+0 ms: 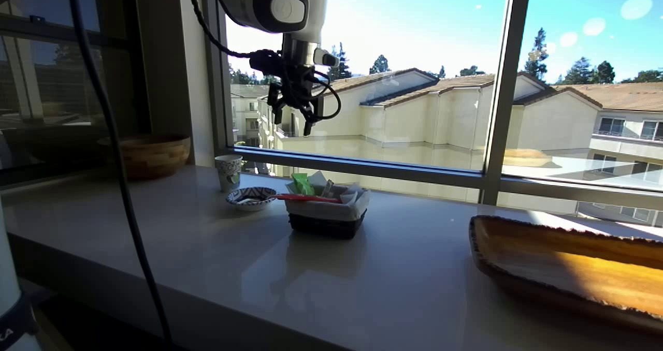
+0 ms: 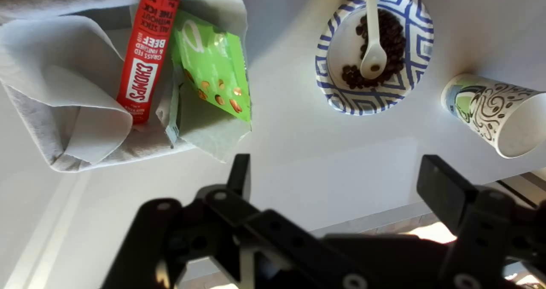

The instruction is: Remove a sachet from the basket

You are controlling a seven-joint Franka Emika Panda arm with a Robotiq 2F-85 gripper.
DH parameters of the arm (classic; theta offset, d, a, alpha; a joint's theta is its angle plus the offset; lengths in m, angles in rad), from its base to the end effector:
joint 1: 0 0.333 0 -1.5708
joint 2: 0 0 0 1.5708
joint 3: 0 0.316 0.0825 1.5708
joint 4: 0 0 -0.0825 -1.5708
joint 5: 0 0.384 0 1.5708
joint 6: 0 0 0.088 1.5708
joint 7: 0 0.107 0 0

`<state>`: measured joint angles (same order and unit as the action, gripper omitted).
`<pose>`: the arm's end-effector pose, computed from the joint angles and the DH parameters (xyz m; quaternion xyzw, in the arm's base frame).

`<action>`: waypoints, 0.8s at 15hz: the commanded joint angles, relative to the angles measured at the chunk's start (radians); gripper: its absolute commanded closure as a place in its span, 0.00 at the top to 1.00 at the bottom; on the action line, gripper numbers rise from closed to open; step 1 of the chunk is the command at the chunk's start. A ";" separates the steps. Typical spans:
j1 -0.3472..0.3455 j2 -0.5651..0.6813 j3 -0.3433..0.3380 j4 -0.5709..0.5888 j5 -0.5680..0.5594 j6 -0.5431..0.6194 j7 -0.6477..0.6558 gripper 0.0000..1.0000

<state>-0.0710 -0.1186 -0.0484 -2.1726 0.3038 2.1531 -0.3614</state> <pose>0.5196 -0.0505 0.4551 -0.9890 -0.0429 -0.0790 0.1178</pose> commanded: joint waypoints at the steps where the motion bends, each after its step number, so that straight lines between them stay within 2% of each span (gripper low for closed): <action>1: 0.000 0.017 -0.050 -0.006 0.050 0.003 -0.073 1.00; 7: -0.021 0.098 -0.101 0.023 0.084 -0.015 -0.198 1.00; 12: -0.051 0.187 -0.098 0.049 0.074 0.008 -0.231 1.00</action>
<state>-0.1048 0.0082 -0.1485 -2.1590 0.3682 2.1532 -0.5625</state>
